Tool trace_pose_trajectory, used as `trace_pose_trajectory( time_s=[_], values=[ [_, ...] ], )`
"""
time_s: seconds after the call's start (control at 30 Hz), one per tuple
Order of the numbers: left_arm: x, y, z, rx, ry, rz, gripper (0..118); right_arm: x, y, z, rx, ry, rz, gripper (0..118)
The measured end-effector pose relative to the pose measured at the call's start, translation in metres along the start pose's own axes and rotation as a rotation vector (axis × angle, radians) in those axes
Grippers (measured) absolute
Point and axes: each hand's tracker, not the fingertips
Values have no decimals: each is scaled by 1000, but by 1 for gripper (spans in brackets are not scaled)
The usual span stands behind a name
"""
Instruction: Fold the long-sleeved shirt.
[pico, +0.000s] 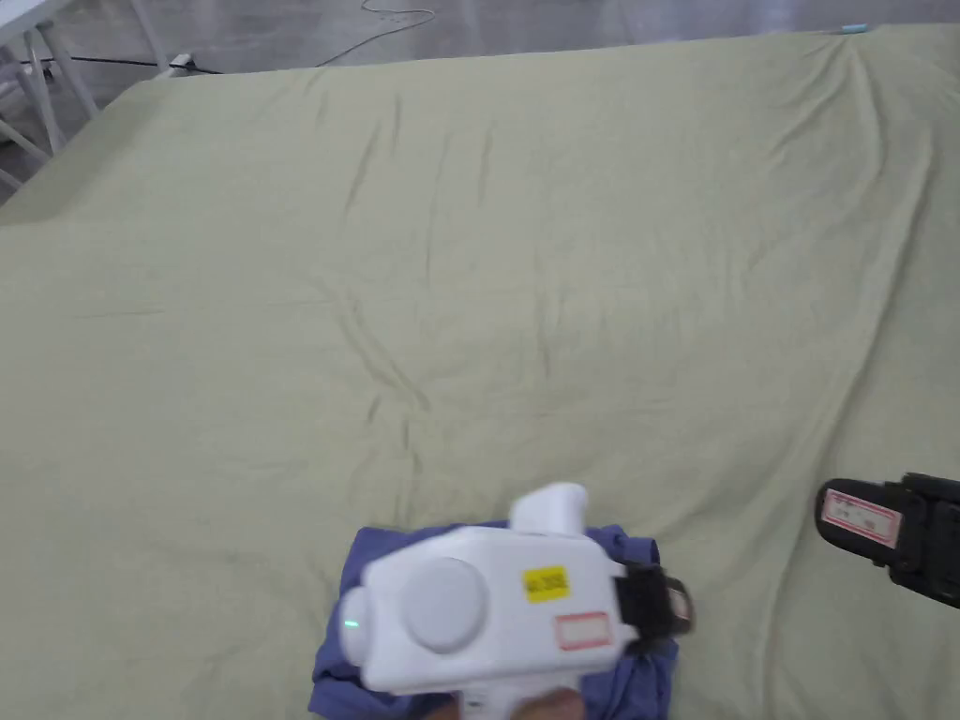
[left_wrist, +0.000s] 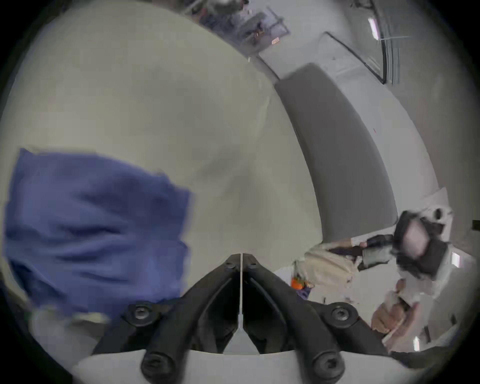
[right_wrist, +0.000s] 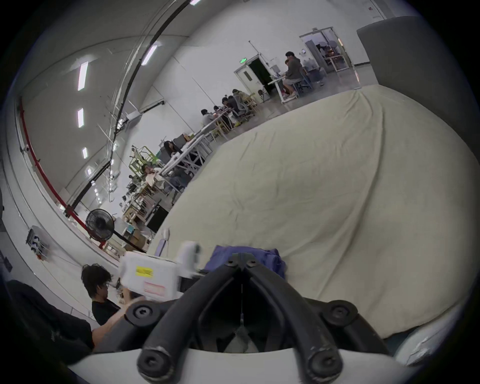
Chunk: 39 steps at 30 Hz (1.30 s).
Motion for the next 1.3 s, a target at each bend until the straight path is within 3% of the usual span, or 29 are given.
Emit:
trace_pose_trajectory(
  time_s=[0.1,0.2,0.33,0.47,0.6,0.7,0.73,0.8,0.83,0.97,1.1,1.13,1.17,1.2,1.23,1.3],
  values=[
    [-53,22,65,124,175,46,0,-5,1,-53,-92,12,-47,0],
    [-98,35,106,170,366,57,0,-18,-9,-120,-286,-97,-9,0],
    [-144,38,133,152,407,149,0,-14,-41,-201,-483,-181,-150,0],
    [-159,34,134,146,388,174,0,-9,-75,-247,-610,-508,-97,0],
    [-168,35,123,120,383,183,0,3,-89,-247,-552,-471,-144,0],
    [-168,37,112,97,327,170,3,6,-86,-248,-569,-455,-129,0],
    [-169,39,109,90,284,156,33,7,-85,-248,-571,-447,-135,0],
    [-181,42,98,104,185,173,113,13,-82,-245,-576,-422,-164,0],
    [-189,44,87,71,130,203,117,17,-81,-245,-578,-406,-174,0],
    [-213,41,48,-73,65,319,113,30,-84,-239,-559,-339,-245,0],
    [-212,37,41,-94,43,268,109,37,-89,-231,-523,-301,-308,0],
    [-210,37,42,-88,40,261,102,36,-90,-229,-518,-301,-315,0],
    [-209,36,49,-80,37,255,79,36,-90,-228,-514,-300,-318,0],
    [-213,35,49,-64,27,264,34,34,-90,-227,-508,-303,-323,0],
    [-218,31,45,-66,17,316,3,31,-90,-226,-504,-306,-323,0],
    [-224,27,47,-63,13,339,3,25,-88,-224,-495,-314,-320,0]
  ],
)
